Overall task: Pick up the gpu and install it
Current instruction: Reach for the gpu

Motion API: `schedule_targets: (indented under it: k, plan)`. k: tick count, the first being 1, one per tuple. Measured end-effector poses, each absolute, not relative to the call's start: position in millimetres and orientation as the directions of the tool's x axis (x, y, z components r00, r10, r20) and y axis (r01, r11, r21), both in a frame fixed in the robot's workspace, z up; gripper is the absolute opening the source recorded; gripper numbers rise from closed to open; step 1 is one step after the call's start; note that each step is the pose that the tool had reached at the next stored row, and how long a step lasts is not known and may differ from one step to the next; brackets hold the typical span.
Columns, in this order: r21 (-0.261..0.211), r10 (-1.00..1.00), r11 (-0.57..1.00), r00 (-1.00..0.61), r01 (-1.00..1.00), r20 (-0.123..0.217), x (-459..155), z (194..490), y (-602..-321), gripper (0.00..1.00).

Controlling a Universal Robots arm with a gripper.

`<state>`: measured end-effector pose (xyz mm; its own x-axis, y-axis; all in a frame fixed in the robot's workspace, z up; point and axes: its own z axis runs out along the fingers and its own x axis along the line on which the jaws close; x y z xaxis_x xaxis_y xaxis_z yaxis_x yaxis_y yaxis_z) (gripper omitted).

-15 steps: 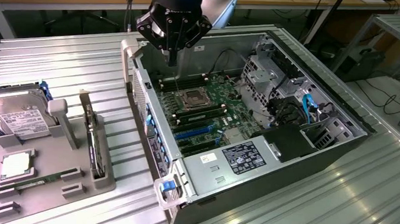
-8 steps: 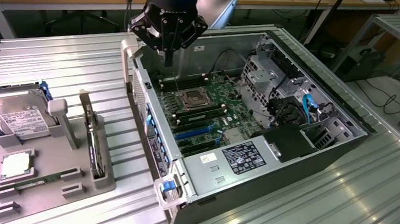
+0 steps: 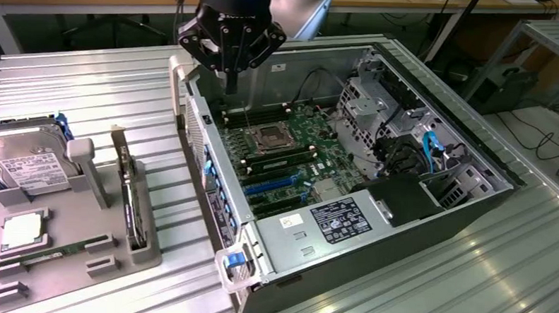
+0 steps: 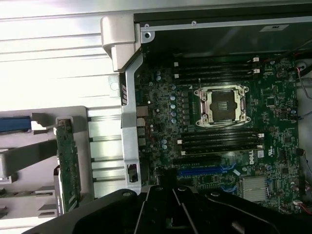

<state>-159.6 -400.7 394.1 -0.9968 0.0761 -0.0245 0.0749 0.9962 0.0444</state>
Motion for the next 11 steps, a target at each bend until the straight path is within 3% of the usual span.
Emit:
schedule_targets:
  k: [11]
  plan:
    - [0.044, 0.076, 0.996, -0.997, 0.075, -0.024, -165.9, 394.1, -401.0, 0.11]
